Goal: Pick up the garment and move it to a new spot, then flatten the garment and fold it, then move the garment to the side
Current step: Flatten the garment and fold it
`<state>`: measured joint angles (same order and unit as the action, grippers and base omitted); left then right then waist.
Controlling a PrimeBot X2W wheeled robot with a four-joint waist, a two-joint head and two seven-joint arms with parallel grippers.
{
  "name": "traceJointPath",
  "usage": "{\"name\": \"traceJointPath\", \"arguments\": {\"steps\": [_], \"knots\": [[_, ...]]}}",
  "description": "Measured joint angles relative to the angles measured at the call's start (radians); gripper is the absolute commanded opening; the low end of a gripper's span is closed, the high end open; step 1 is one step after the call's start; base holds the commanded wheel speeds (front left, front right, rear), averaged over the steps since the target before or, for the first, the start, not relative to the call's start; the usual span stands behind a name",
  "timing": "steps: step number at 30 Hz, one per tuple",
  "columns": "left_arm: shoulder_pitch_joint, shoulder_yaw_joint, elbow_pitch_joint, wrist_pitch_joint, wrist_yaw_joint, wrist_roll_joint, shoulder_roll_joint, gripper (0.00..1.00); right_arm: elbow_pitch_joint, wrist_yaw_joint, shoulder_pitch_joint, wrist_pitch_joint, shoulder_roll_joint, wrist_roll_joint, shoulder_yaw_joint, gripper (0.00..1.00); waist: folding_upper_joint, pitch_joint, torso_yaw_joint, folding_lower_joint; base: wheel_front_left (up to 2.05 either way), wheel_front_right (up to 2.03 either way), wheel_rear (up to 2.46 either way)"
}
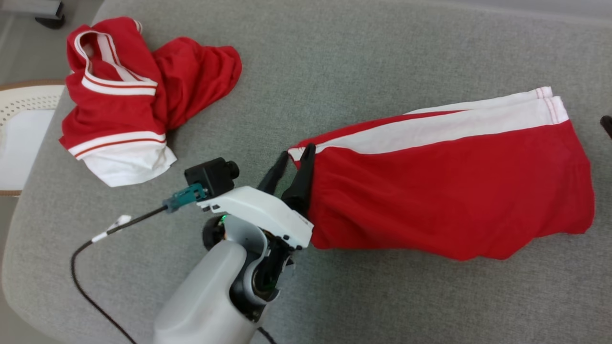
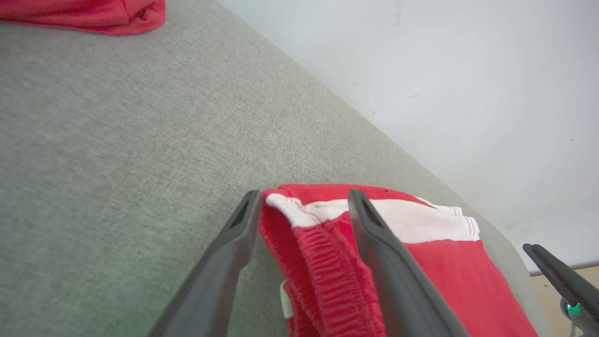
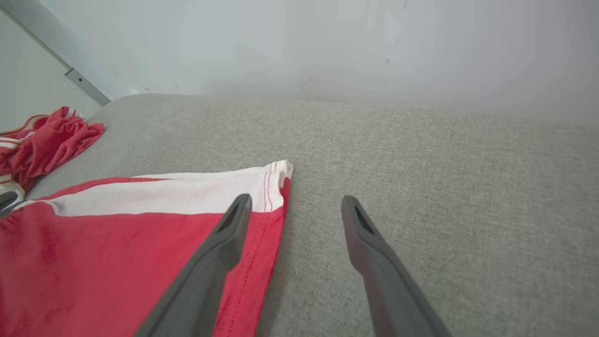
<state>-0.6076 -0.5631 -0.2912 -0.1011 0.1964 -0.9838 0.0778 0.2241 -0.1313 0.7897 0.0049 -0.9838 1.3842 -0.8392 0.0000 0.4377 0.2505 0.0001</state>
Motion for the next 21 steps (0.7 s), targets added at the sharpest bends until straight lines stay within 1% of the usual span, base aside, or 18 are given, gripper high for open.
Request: {"name": "traceJointPath", "arguments": {"steps": [3,6,9,12,14,17,18,21], "knots": [[0.004,-0.036,0.026,-0.039,0.038,0.09,0.043,1.0,0.001,0.0,-0.007,0.035,0.009,0.029,-0.014,1.0,0.0,-0.019,-0.007,0.0,0.0,0.0,0.0],[0.004,-0.095,0.057,-0.094,0.095,0.236,0.099,1.0,-0.008,0.0,-0.017,0.096,0.029,0.078,-0.032,1.0,0.0,-0.032,-0.008,-0.0001,0.0,0.0,0.0],[0.004,-0.118,0.099,-0.136,0.157,0.343,0.111,1.0,0.004,0.0,-0.017,0.15,0.034,0.114,-0.039,1.0,0.0,-0.031,0.007,-0.0001,0.0,0.0,0.0],[0.02,-0.126,0.136,-0.156,0.194,0.421,0.095,1.0,0.058,0.0,-0.013,0.187,0.031,0.115,-0.047,1.0,0.0,-0.022,0.027,-0.0001,0.0,0.0,0.0],[0.04,-0.128,0.154,-0.16,0.202,0.449,0.078,1.0,0.087,0.0,-0.008,0.213,0.035,0.129,-0.046,1.0,0.0,-0.015,0.044,-0.0001,0.0,0.0,0.0],[0.073,-0.126,0.192,-0.162,0.201,0.52,0.051,1.0,0.111,0.0,0.014,0.254,0.05,0.171,-0.038,1.0,0.0,-0.007,0.07,-0.0001,0.0,0.0,0.0],[0.086,-0.123,0.202,-0.162,0.198,0.546,0.044,1.0,0.114,0.0,0.019,0.272,0.059,0.19,-0.035,1.0,0.0,-0.005,0.079,-0.0001,0.0,0.0,0.0],[0.13,-0.115,0.214,-0.163,0.18,0.595,0.025,1.0,0.115,0.0,0.033,0.308,0.078,0.198,-0.042,1.0,0.0,-0.005,0.099,-0.0001,0.0,0.0,0.0]]}}
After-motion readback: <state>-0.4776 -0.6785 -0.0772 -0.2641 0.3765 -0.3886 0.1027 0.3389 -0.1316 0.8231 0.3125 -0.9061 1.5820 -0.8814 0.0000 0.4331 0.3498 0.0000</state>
